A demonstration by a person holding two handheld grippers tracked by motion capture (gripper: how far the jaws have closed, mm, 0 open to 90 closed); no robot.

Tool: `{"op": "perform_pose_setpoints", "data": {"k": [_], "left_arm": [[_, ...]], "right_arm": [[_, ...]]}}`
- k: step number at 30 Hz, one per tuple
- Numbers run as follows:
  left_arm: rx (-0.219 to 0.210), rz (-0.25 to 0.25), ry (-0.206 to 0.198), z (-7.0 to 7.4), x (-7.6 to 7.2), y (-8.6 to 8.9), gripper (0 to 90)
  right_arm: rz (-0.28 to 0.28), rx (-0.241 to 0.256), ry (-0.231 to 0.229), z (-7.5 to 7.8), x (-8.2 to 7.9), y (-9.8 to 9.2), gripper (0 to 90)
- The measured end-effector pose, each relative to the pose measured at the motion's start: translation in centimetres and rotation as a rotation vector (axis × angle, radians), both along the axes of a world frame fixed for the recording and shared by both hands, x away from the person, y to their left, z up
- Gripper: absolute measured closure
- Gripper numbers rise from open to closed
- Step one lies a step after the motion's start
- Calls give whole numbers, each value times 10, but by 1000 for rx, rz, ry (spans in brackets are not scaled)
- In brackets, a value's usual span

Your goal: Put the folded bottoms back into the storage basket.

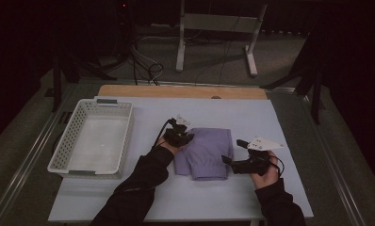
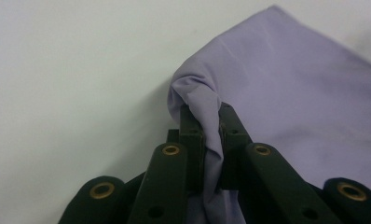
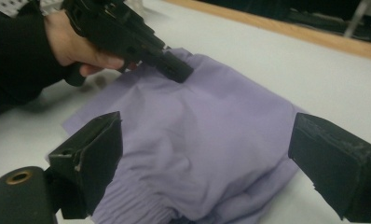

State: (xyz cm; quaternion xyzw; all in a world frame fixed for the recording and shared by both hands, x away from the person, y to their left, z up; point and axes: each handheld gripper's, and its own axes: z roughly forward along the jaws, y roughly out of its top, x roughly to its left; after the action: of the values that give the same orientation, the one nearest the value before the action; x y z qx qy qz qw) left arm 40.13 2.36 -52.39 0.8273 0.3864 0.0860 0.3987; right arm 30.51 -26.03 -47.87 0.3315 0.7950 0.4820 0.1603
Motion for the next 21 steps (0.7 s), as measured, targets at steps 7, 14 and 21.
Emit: {"op": "perform_pose_setpoints", "data": {"k": [7,14,21], "left_arm": [[-24,-4,-9,12,-4,-2,843],[-50,-4,-9,17,-6,-2,842],[-77,22,4,18,-7,-2,841]], "right_arm": [[21,6,12,12,10,-3,95],[29,-2,12,13,39,-10,93],[-30,13,52,6,69,-15,99]]}}
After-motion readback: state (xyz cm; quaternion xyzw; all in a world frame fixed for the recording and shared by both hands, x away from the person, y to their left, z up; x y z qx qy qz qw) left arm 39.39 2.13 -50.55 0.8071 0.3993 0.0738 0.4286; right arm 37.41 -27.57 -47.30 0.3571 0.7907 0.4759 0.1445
